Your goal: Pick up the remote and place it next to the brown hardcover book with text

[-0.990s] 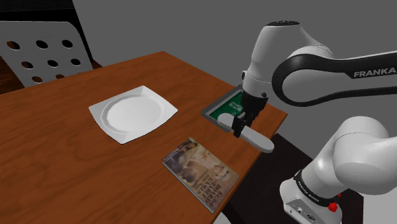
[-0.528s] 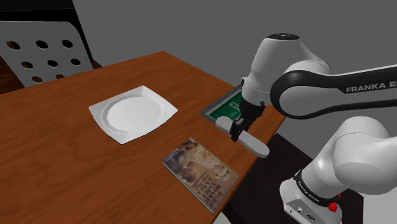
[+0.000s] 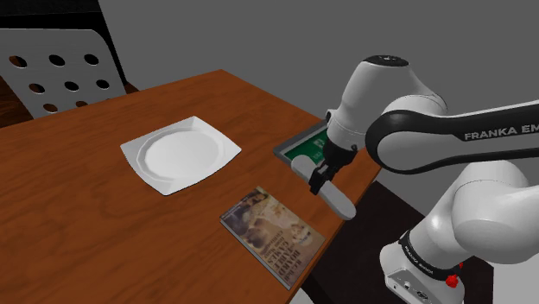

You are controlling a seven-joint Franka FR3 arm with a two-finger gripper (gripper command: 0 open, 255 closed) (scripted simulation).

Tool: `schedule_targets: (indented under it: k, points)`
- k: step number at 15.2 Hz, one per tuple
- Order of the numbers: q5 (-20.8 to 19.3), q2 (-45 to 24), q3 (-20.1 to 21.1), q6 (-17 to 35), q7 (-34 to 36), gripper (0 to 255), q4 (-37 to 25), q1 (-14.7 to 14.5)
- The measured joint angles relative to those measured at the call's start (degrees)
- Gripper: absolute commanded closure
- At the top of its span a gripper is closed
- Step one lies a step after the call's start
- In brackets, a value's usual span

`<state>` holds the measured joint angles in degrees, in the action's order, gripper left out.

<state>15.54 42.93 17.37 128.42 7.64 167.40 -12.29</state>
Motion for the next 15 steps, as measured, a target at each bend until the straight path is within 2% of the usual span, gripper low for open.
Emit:
schedule_targets:
  k: [4,5,11,15]
  points:
    - [0.33,-0.01,0.22,0.19,-0.45,255,0.11,0.01]
    - [0.52,-0.02,0.34,0.08,-0.20,0,0.01,0.02]
    - [0.79,-0.61,1.11,0.61,-0.07,0,-0.23,0.10]
    - [-0.70,0.81,-0.38,-7.35,-0.47,0,-3.51,0.29]
